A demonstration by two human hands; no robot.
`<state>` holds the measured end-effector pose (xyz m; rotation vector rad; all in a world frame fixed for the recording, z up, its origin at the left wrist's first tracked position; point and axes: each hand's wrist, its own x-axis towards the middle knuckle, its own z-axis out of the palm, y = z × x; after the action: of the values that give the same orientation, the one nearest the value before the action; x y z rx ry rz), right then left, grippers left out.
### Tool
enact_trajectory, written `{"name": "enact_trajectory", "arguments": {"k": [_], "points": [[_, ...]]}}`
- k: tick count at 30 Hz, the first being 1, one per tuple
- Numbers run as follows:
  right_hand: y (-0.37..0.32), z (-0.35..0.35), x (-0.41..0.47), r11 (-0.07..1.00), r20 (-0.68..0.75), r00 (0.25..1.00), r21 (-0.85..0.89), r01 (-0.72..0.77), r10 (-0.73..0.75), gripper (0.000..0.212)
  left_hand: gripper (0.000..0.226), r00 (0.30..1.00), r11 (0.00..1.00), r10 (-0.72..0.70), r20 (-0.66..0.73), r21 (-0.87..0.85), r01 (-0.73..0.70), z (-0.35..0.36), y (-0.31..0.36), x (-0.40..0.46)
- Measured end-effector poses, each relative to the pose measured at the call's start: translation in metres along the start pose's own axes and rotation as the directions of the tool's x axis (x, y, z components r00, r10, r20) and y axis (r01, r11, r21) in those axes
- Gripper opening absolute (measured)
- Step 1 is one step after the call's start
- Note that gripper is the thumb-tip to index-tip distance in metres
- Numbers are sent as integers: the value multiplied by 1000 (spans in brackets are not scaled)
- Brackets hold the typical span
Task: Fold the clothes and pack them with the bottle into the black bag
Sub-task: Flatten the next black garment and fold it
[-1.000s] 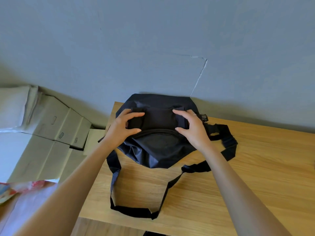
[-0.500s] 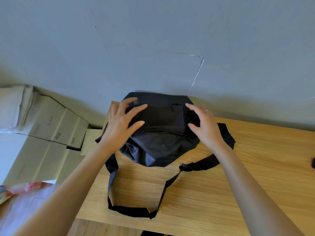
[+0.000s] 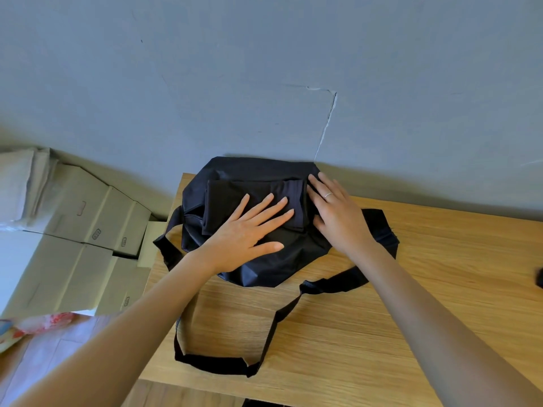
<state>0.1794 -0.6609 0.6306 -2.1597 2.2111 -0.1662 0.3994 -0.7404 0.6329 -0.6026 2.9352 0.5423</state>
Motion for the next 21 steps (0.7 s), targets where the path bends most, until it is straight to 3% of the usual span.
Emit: {"name": "enact_trajectory", "arguments": {"k": [3,9,14,19,21], "points": [[-4,4,4,999,-51,998,-22,-23,21,56,64,1000,999,-2,9,43,1,3,1,-1],[-12,1,16,987,-80,991,127,-98,109,34,62,999,995,28,-16,96,-26,5,0,-4],[-19,-15,21,931,-69,969,300,-206,236,38,58,999,978,37,-8,204,-35,8,0,-11],[-26,-17,24,806,-75,921,514,-292,382,37,63,1000,994,16,20,111,-18,7,3,-13],[-25,-16,23,814,-96,929,521,-258,356,38,63,999,997,2,35,76,-5,5,5,-12]]}}
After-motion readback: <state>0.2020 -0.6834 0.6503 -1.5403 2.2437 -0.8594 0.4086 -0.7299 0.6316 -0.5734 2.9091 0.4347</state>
